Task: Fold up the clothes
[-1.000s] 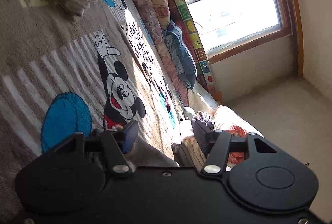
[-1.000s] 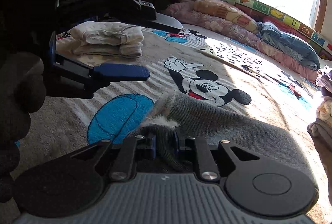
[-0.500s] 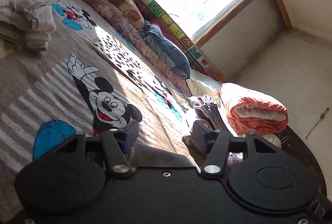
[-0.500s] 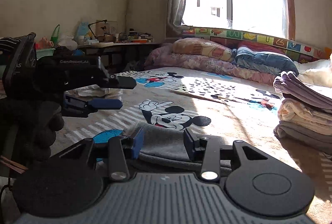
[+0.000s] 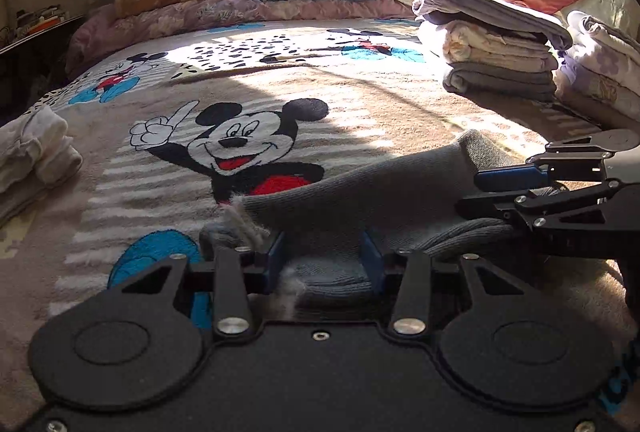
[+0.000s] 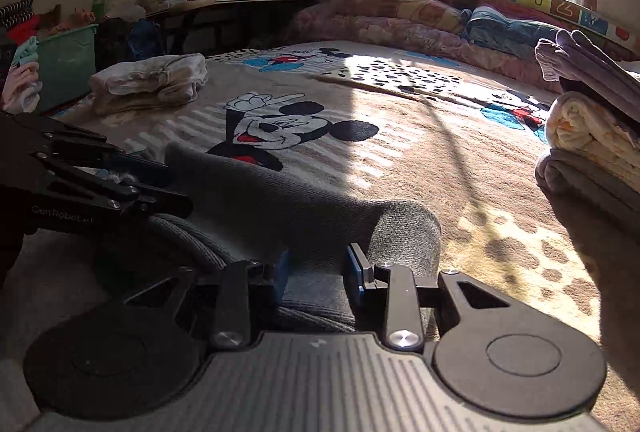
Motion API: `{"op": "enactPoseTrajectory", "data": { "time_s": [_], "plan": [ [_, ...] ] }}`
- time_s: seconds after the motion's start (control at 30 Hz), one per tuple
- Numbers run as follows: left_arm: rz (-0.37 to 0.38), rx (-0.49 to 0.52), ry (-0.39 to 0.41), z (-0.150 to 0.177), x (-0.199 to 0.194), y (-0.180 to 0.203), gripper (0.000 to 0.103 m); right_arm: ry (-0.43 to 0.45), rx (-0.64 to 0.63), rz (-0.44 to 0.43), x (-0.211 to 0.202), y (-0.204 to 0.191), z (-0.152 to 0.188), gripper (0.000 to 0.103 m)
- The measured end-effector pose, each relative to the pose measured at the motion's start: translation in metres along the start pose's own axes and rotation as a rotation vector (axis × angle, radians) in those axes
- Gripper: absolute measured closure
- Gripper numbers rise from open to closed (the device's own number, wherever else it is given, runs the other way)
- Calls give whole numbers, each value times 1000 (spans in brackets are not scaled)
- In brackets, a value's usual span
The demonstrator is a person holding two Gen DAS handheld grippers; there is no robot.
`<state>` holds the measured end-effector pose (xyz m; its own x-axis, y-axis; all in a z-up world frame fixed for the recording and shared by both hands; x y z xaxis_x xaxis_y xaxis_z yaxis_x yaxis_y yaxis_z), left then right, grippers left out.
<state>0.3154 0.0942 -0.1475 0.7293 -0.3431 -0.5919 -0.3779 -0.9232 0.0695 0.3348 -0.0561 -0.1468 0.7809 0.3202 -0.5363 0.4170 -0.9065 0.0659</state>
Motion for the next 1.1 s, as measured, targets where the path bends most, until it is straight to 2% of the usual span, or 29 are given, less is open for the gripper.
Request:
{"op": "enactPoseTrajectory", "data": {
  "time_s": [0.1,0.2,0.3,0.4,0.47,0.53,0.57,0.63,0.7,0.8,0.9,1.1],
  "plan": [
    [-7,-4,-5,2,0,-1,60,20,28,-20,-2,2,3,71],
    [2,2,2,2,-5,-1,60,34,-6,-27,-16,2,-7,70],
    [11,45,77,-6,-20,5,62,64,-19,-38,-29,5,-20,70],
    [-14,67,215,-22,-34,9,62,95,-57,-26,-29,7,-33,69],
    [-15,90,231,-27,-30,12,62,117,-82,-18,-29,9,-41,68],
    [16,142,205,-26,-20,20,62,127,-97,-21,-24,9,-45,67],
    [25,169,189,-25,-14,24,62,113,-96,-24,-18,8,-43,62],
    [4,222,149,-22,-1,29,62,80,-90,-22,-4,8,-36,56],
    [-17,237,42,-12,21,29,58,42,-39,-33,7,13,-25,54],
    [-14,215,26,-9,22,25,57,49,-29,-59,11,12,-10,53],
    [-6,195,24,-3,19,21,55,38,-8,-91,12,16,-8,53],
    [21,123,18,2,9,11,51,35,-47,-83,1,16,-6,53]
  ]
}}
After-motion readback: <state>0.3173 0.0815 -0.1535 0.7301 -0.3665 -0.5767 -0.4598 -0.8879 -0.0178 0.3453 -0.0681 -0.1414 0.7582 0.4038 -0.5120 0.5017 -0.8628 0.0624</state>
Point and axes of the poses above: each gripper's, at about its wrist camera, not at the fingertips, and x roughly the way its jaws point, y to its right, z to its underside, the point moved 6 cm from there along x, roughly the way its jaws point, and after that the axes turned 10 degrees about z, right-handed, at the moved point
